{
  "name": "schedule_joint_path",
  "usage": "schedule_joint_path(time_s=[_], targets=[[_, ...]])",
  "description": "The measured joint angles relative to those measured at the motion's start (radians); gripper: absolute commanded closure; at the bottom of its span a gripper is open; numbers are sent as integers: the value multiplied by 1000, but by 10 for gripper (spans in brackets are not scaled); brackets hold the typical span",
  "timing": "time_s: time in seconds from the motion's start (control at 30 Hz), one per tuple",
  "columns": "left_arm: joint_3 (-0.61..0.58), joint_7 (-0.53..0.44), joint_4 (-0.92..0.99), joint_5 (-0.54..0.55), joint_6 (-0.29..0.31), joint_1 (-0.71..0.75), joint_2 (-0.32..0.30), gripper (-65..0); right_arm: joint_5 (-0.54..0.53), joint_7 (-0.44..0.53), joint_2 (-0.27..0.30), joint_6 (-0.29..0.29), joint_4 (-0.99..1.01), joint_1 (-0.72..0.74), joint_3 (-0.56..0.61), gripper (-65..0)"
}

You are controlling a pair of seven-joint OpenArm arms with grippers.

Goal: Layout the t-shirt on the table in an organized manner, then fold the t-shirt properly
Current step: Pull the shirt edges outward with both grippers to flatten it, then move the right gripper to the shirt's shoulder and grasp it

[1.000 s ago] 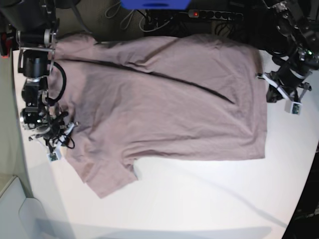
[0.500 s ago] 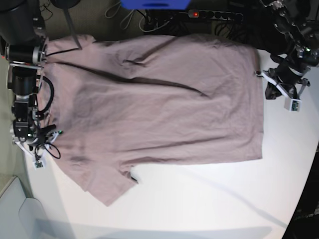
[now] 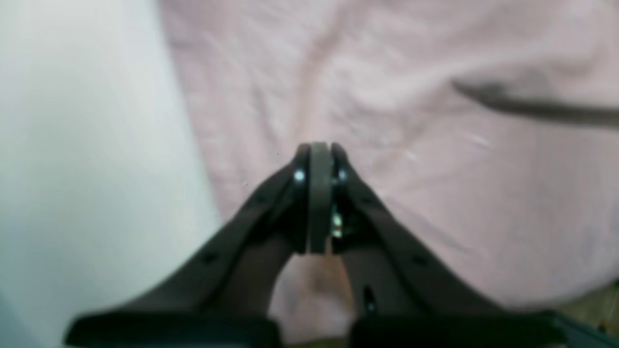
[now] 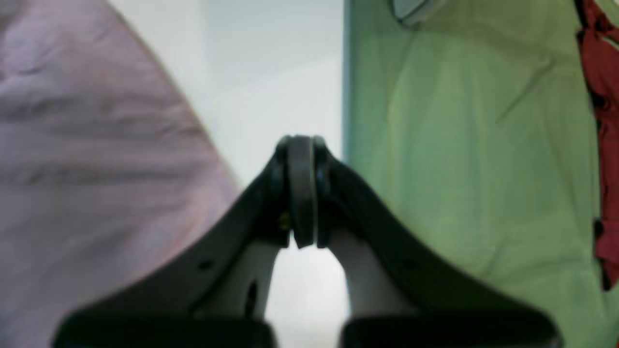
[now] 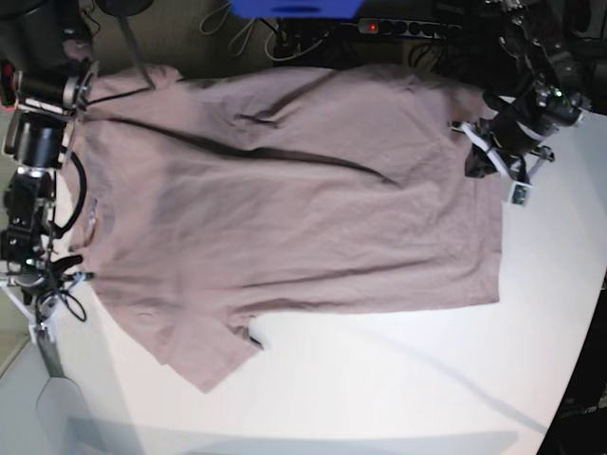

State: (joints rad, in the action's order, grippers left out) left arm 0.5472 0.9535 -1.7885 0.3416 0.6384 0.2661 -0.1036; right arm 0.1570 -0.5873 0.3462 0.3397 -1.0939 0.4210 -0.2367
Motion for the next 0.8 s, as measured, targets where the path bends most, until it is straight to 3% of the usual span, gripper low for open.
schedule_joint_path(time_s=[0.13,0.27,0.37,0.5,0.63,0.8], targets=[[-19,-8,31,-32,-3,-15,-2,-1,-18,-39,-66,9,-167,-92,14,0],[-18,-4,174,-142,-4,-54,-4,-1,-6,-83,-72,6,-271,-145,10,0],[-17,-34,270,-139,6,-128,-13,-1,-5,-113,-90,8,-315,-177,8,0],[-21,-156,399,-148,12,-210,-27,-1,-14,-172,-116,109,-369,-226,11,0],[-22,-246,546,-145,24,-299,-53,-1,-8,-212,-164,124,-404,-301,11,0],[-87,-294,681,-175,21,-407,-97,-1,-5,-225,-168,124,-401,-338,10,0]])
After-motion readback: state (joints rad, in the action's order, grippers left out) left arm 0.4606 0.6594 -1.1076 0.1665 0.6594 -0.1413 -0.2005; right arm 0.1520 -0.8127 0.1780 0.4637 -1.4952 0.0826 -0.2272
